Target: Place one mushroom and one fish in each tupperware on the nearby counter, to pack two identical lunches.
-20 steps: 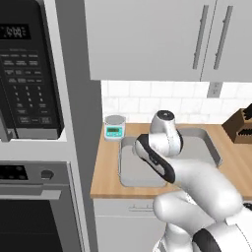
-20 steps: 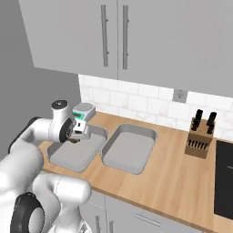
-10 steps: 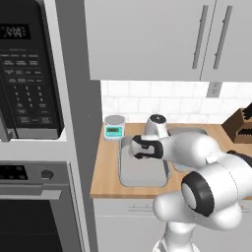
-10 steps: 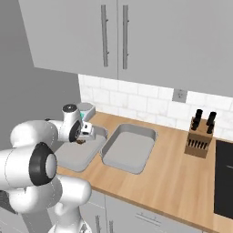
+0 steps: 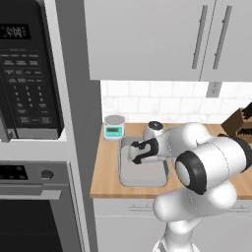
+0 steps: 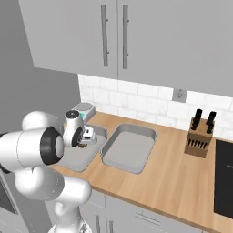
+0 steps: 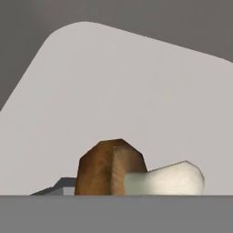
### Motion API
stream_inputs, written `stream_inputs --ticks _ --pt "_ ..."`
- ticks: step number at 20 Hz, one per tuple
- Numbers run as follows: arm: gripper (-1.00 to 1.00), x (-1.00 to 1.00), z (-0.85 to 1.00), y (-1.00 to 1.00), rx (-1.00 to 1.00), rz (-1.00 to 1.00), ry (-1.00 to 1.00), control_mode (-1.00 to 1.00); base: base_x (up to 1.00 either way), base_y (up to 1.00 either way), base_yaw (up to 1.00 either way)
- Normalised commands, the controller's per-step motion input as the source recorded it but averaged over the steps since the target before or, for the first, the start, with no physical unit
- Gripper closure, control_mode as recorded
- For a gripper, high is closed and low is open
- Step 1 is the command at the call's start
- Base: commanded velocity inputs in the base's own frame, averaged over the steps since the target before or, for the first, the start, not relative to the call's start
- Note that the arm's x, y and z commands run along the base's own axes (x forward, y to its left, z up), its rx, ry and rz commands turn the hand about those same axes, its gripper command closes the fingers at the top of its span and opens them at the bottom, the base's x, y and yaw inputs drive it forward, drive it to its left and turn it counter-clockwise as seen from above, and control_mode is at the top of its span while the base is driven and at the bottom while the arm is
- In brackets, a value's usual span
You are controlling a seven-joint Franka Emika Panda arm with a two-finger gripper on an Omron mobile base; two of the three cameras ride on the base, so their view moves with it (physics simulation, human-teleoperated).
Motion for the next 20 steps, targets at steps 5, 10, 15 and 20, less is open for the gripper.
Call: stream_inputs --ticks 5,10,15,20 --pt "1.00 0.00 -0.33 0.00 0.00 0.00 0.00 -1.00 0.00 0.00 0.00" --pt "-1.00 -0.02 -0.12 0.04 0.00 0.00 -0.02 -1.00 0.00 0.00 0.00" --pt "-1.00 -0.13 0.25 0.00 0.00 0.00 -0.07 -1.00 0.00 0.00 0.00" --pt "-1.00 -0.31 0.47 0.00 0.00 0.00 -0.16 -1.00 0.00 0.00 0.00"
